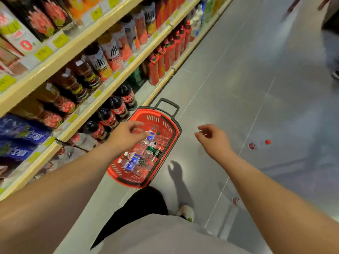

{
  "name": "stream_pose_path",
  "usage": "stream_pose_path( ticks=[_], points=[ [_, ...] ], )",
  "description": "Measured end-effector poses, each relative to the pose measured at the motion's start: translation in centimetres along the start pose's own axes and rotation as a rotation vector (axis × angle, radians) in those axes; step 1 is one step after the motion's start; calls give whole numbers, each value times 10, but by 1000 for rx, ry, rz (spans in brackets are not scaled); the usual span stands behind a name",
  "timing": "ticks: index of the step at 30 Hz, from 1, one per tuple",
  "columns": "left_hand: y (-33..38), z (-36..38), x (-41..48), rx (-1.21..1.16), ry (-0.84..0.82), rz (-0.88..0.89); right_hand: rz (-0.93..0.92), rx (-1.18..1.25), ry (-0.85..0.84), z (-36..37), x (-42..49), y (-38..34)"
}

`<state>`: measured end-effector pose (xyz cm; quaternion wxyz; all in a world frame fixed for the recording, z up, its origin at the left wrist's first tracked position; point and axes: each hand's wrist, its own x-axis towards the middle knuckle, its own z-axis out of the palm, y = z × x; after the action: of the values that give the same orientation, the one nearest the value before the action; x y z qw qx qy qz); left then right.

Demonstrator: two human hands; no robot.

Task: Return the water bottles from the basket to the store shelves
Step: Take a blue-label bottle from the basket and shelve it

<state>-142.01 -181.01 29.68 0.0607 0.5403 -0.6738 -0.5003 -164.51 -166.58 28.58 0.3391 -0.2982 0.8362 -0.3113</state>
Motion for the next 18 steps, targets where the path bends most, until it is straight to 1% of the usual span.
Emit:
stream_pose_path(
  ticks=[4,7,12,15,18],
  points=[
    [-8,1,9,-96,78,-69,-81,-64,-77,5,37,-18],
    [-15,-4,29,-163,126,-146,-93,-100,-151,15,71,-33],
    [-22,-17,49,-191,226,-251,-136,-137,-260,34,122,-59],
    [-21,-14,56,-220,290,-335,-166,-172,-359,42,150,-69],
    [-21,-6,62,-307,361,-435,-199,-234,-493,57,180,-76]
  ],
)
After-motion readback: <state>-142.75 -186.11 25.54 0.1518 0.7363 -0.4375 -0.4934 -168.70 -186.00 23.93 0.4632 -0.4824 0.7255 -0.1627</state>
